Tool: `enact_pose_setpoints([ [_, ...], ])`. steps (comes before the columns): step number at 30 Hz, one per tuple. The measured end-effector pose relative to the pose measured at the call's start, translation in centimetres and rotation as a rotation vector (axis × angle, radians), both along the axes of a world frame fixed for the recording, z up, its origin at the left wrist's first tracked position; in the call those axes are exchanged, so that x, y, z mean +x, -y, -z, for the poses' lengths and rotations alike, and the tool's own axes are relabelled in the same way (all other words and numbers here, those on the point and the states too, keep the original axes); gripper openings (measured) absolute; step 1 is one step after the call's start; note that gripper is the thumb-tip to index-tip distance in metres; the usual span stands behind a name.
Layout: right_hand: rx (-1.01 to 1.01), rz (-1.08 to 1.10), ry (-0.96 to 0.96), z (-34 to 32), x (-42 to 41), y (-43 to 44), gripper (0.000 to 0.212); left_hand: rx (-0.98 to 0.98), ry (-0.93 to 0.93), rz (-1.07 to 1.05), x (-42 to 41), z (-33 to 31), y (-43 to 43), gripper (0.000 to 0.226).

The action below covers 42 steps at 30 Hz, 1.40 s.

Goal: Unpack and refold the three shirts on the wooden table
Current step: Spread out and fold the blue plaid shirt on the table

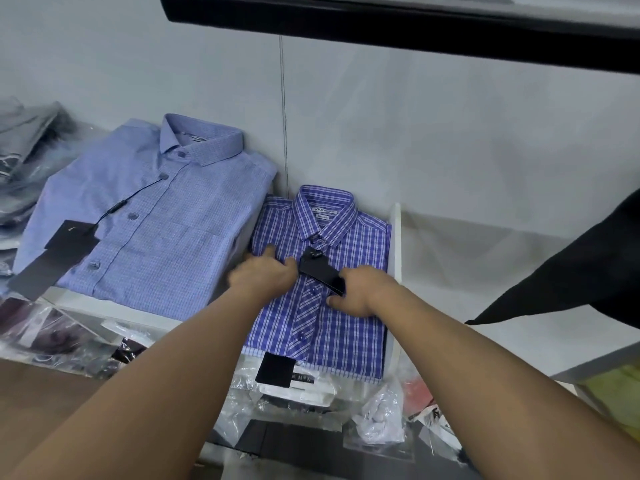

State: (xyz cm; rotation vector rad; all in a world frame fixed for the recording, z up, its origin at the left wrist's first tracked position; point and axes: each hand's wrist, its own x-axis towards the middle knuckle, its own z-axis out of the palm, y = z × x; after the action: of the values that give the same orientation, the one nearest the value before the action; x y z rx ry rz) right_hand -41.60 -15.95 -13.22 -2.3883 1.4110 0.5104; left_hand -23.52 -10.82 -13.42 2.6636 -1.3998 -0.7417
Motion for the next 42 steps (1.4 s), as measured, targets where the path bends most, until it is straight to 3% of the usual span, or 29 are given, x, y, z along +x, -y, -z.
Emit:
enact_pose_setpoints([
  [4,0.111,0.016,-0.025,-0.5,0.3,0.1,0.089,0.009,-0.016,0.032,0.9,-1.2,-0.6,0.077],
  [10,0.209,0.006,-0.087,-0.7,0.9,-0.4,0.134,-0.049,0.121,0.061,0.1,-0.9,-1.5,0.063],
  [12,0.209,0.001,-0.121,-0.6,1.0,-0.5,0.144,-0.103,0.180,0.154,-0.2,-0.4,-2.0,0.065],
  [15,0.181,-0.017,-0.158,-0.7,0.7,-0.9,0.150,-0.212,0.474,0.474,0.0,0.9,-2.4,0.062],
  [17,0.154,-0.038,-0.192,-0.6,0.5,-1.2,0.152,-0.223,0.543,0.538,-0.1,1.7,-2.6,0.053],
  [20,0.147,-0.053,-0.217,0.0,0.3,-1.5,0.154,-0.073,0.324,0.403,-0.9,3.0,-2.7,0.048],
  [23,0.137,-0.055,-0.209,0.6,0.3,-1.6,0.155,0.053,0.196,0.334,-1.4,3.8,-2.5,0.058],
  [33,0.140,-0.015,-0.182,1.6,0.3,-2.0,0.154,0.147,0.048,0.242,-0.7,4.7,-2.5,0.072],
  [37,0.137,-0.030,-0.158,0.7,0.0,-2.2,0.149,0.044,-0.051,0.217,-1.1,2.1,-3.1,0.071],
  [40,0.088,-0.054,-0.081,-0.9,0.2,-2.1,0.129,-0.140,-0.015,0.205,-1.5,1.1,-3.4,0.050],
  [42,0.005,-0.041,0.076,-1.8,0.5,-2.1,0.089,-0.312,-0.019,0.162,-1.9,0.1,-3.7,0.041],
])
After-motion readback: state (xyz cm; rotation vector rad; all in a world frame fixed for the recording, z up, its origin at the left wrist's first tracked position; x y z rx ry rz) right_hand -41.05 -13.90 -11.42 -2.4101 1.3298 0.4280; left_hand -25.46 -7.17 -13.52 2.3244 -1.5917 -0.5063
